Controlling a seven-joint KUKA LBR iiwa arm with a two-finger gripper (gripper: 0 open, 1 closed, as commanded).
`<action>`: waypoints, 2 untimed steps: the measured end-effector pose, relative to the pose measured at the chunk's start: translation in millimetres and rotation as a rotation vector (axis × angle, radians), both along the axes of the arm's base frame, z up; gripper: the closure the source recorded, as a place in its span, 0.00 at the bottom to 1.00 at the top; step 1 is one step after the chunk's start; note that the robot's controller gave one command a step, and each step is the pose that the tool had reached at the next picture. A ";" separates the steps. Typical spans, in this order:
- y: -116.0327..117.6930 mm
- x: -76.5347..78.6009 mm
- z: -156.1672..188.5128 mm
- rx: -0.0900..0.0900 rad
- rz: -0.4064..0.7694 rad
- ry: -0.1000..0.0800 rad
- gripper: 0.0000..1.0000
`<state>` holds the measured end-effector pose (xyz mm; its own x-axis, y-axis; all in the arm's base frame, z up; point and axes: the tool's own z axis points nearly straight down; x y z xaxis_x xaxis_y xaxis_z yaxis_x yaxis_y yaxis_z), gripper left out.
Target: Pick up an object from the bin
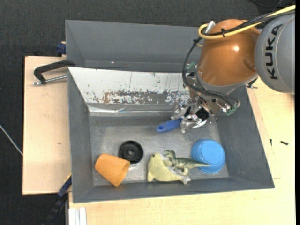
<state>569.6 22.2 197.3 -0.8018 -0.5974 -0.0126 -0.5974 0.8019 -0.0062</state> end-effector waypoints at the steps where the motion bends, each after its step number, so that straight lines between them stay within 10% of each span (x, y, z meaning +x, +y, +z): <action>1: -23.6 0.0 65.9 -0.002 0.008 0.000 1.00; 2: -34.0 7.0 62.0 -0.002 0.064 0.008 1.00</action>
Offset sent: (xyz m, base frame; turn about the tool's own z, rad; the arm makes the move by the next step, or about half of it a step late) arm -0.0023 -0.0228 0.0608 -0.0122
